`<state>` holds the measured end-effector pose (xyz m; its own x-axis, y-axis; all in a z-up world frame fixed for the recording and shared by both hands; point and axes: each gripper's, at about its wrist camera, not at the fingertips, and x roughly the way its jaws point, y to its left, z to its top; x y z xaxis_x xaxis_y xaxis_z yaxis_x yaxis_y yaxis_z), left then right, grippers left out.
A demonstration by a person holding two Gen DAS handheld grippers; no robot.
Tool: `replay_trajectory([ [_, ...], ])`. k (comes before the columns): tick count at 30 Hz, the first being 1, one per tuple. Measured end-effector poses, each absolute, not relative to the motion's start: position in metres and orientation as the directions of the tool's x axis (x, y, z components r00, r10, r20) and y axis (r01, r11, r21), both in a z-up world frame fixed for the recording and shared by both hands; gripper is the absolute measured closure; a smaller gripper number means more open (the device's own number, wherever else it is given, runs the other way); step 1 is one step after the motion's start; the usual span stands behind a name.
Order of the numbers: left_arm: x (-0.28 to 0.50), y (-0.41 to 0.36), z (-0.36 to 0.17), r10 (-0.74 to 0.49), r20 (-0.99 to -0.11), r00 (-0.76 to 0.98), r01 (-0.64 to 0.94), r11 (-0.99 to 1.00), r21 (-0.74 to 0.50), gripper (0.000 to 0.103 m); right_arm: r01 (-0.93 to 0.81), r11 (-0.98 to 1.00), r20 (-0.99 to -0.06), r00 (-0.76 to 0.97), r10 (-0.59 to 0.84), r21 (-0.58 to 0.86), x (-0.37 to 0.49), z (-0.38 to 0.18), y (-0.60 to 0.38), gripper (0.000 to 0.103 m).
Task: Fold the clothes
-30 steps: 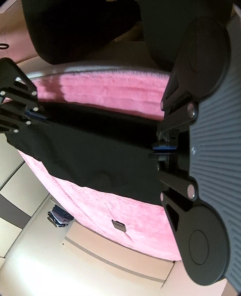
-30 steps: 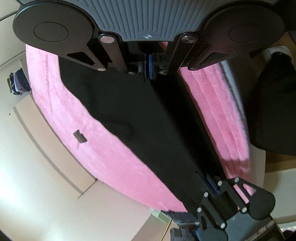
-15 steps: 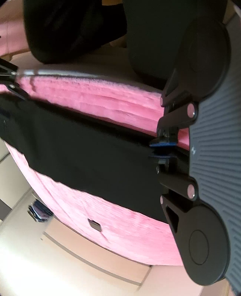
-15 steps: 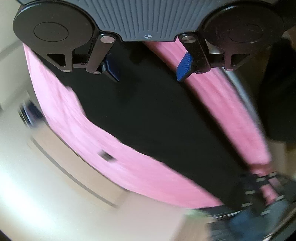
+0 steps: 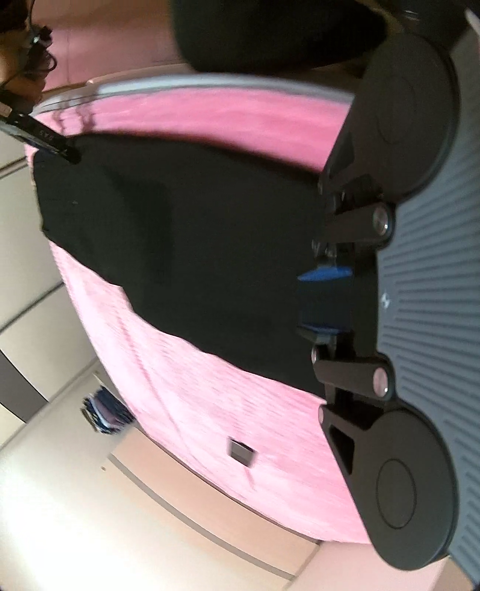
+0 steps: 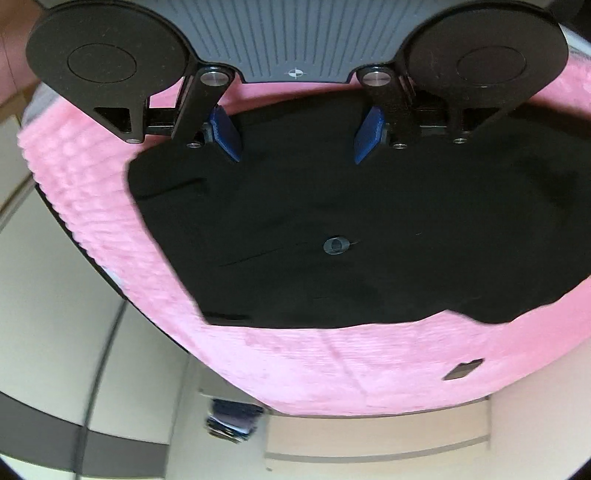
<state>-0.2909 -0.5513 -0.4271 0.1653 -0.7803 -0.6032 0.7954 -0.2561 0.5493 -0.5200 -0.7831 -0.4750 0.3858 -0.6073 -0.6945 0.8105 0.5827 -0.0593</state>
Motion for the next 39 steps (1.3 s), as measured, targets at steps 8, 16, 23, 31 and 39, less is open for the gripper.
replay_trajectory([
  [8,-0.305,-0.669,-0.417,-0.811,-0.585,0.015,0.799,-0.341,0.494,0.064,0.791,0.611,-0.650,0.449,-0.613,-0.031,-0.517,-0.431,-0.865,0.037],
  [16,-0.256,-0.733,-0.408,-0.771,-0.634,-0.053,0.854,-0.364,0.371,0.048,0.841,0.520,-0.742,0.442,-0.504,0.149,-0.527,-0.446,-0.971,0.037],
  [23,-0.199,-0.777,-0.422,-0.673,-0.705,-0.221,0.898,-0.423,0.122,0.041,0.883,0.469,-0.718,0.318,-0.619,-0.013,-0.495,-0.458,-0.947,0.030],
  [31,-0.190,-0.792,-0.427,-0.481,-0.820,-0.309,0.894,-0.440,-0.079,0.074,0.807,0.581,-0.813,0.263,-0.520,-0.110,-0.410,-0.437,-0.915,0.015],
  [39,-0.190,-0.792,-0.418,-0.391,-0.876,-0.283,0.913,-0.391,-0.121,0.095,0.749,0.661,-0.953,0.157,-0.260,-0.057,-0.348,-0.454,-0.938,0.015],
])
